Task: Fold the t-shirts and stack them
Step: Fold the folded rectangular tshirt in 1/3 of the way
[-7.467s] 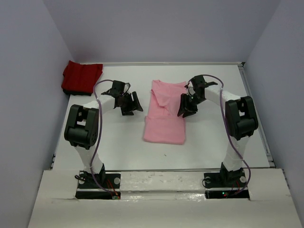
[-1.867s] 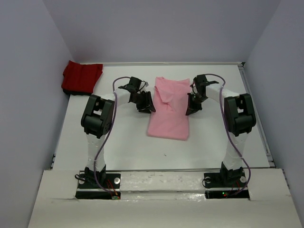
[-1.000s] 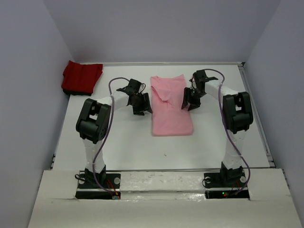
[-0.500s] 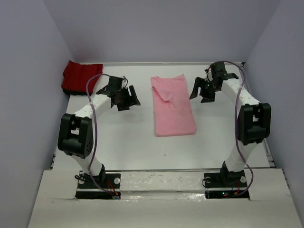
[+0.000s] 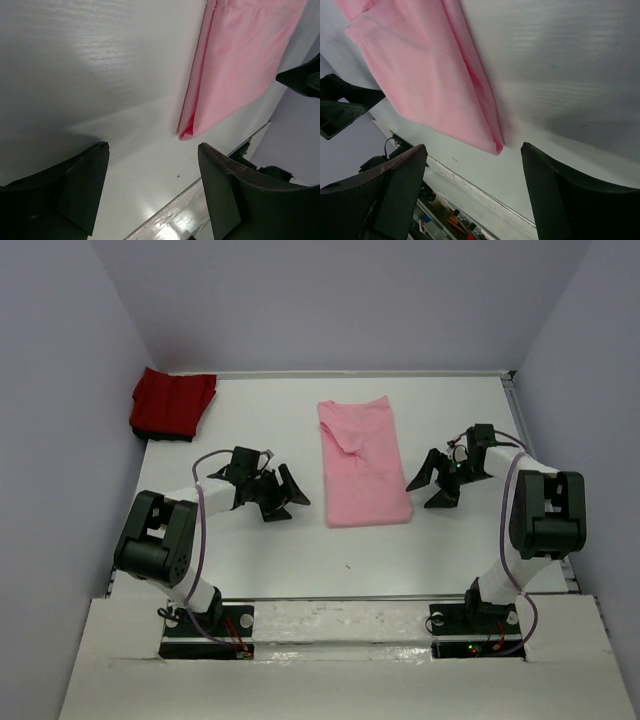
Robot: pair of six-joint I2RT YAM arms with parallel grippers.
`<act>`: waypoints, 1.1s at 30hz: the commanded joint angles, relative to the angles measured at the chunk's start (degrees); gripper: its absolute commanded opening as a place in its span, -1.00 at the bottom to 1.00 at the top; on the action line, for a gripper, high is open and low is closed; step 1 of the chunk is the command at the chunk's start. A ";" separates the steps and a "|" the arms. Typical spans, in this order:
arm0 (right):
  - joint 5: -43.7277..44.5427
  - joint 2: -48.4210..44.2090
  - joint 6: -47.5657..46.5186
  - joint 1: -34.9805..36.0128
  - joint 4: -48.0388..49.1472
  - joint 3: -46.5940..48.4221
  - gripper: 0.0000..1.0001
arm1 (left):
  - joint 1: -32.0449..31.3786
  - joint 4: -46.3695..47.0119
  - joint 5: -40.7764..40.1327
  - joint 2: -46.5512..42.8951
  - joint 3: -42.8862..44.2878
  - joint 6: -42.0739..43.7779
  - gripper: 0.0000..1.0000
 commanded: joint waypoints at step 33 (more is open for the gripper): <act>-2.15 14.39 4.71 10.97 9.92 18.14 -1.00 | -3.31 -19.66 -12.29 16.87 46.30 9.97 0.60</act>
